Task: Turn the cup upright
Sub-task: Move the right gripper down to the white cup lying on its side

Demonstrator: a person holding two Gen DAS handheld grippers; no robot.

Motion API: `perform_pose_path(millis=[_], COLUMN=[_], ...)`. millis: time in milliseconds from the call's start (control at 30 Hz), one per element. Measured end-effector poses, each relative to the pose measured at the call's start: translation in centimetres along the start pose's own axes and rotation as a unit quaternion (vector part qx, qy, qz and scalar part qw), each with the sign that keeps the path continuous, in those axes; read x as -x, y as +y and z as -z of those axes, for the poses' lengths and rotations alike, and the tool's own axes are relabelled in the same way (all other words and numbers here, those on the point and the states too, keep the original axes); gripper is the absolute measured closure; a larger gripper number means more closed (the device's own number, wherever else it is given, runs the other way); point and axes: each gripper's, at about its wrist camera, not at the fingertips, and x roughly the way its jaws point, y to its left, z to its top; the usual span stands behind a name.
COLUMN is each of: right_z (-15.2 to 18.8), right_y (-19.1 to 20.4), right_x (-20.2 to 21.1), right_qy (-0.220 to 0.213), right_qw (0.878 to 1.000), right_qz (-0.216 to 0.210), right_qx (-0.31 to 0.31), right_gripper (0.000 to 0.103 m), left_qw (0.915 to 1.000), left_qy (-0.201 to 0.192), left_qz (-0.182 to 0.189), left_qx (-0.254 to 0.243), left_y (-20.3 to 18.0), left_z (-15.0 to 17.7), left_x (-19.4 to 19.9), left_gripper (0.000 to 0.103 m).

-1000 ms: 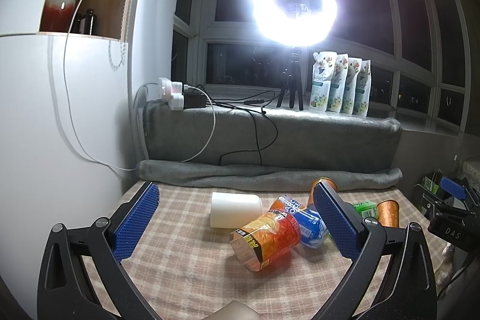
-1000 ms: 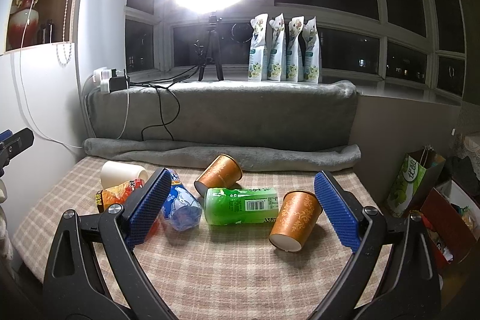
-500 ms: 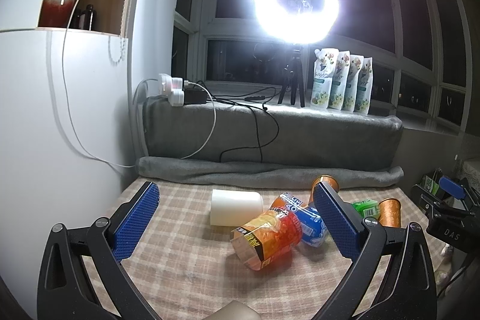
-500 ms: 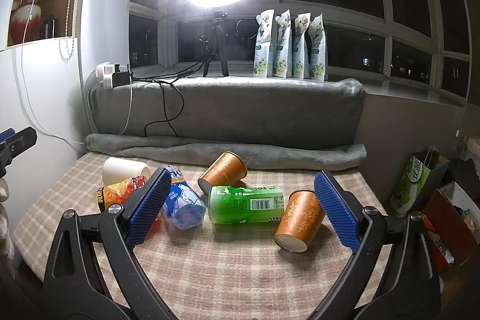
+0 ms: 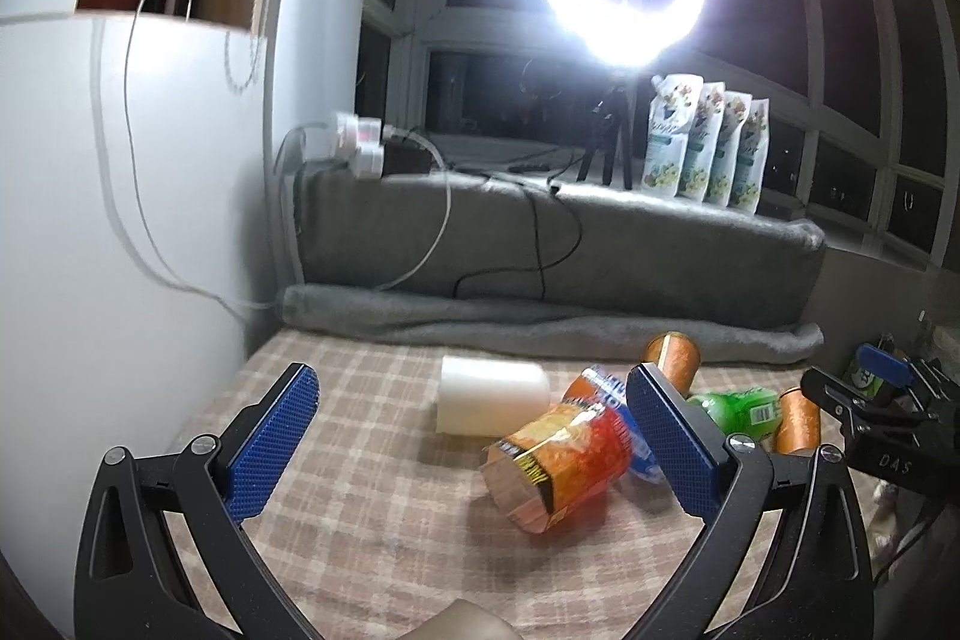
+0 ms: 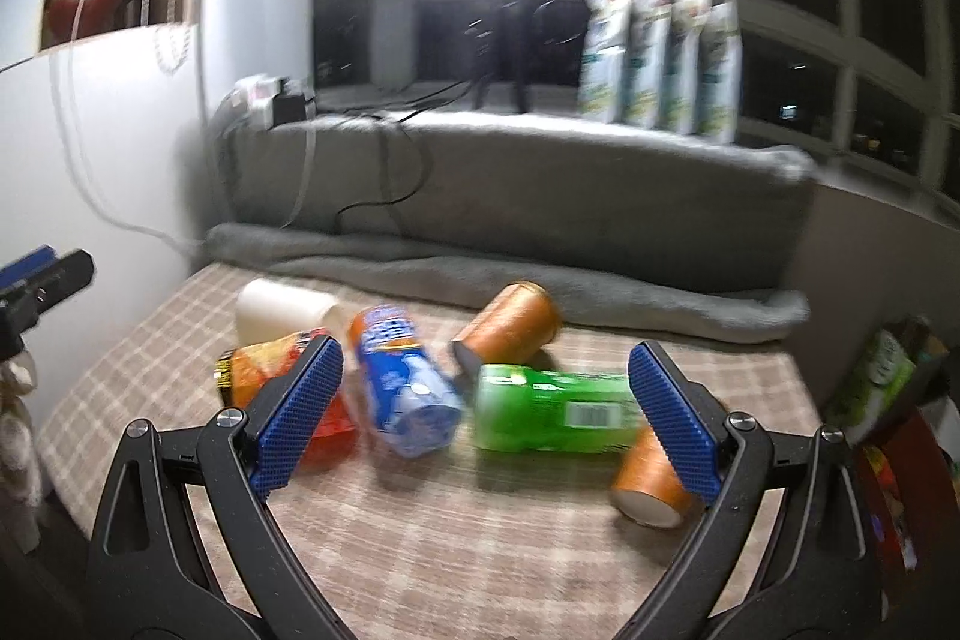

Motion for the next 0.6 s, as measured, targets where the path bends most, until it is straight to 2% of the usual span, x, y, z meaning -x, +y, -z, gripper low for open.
perform_pose_path(millis=[133,300,467,600], right_z=[-0.9,-2.3,-4.0,-5.1], right_y=[1.3,3.8,6.6,10.0], right_x=[-2.7,-6.5,-10.8,-14.7], right_qy=[0.025,0.062,0.108,0.155], right_qw=[0.999,0.990,0.973,0.948], right_qz=[-0.034,-0.085,-0.135,-0.176], right_qx=[0.024,0.090,0.150,0.213], right_gripper=[0.005,0.005,0.005,0.005], left_qw=[0.9974,0.9937,0.9913,0.9904], left_qy=[0.052,0.088,0.106,0.112], left_qz=[0.019,-0.005,-0.023,-0.028], left_qx=[0.045,0.069,0.074,0.076], left_y=[2.4,5.0,6.4,6.9], left_z=[1.2,2.9,4.0,4.3], left_x=[-1.7,-2.7,-3.1,-3.3], left_gripper=[0.001,0.001,0.001,0.001])
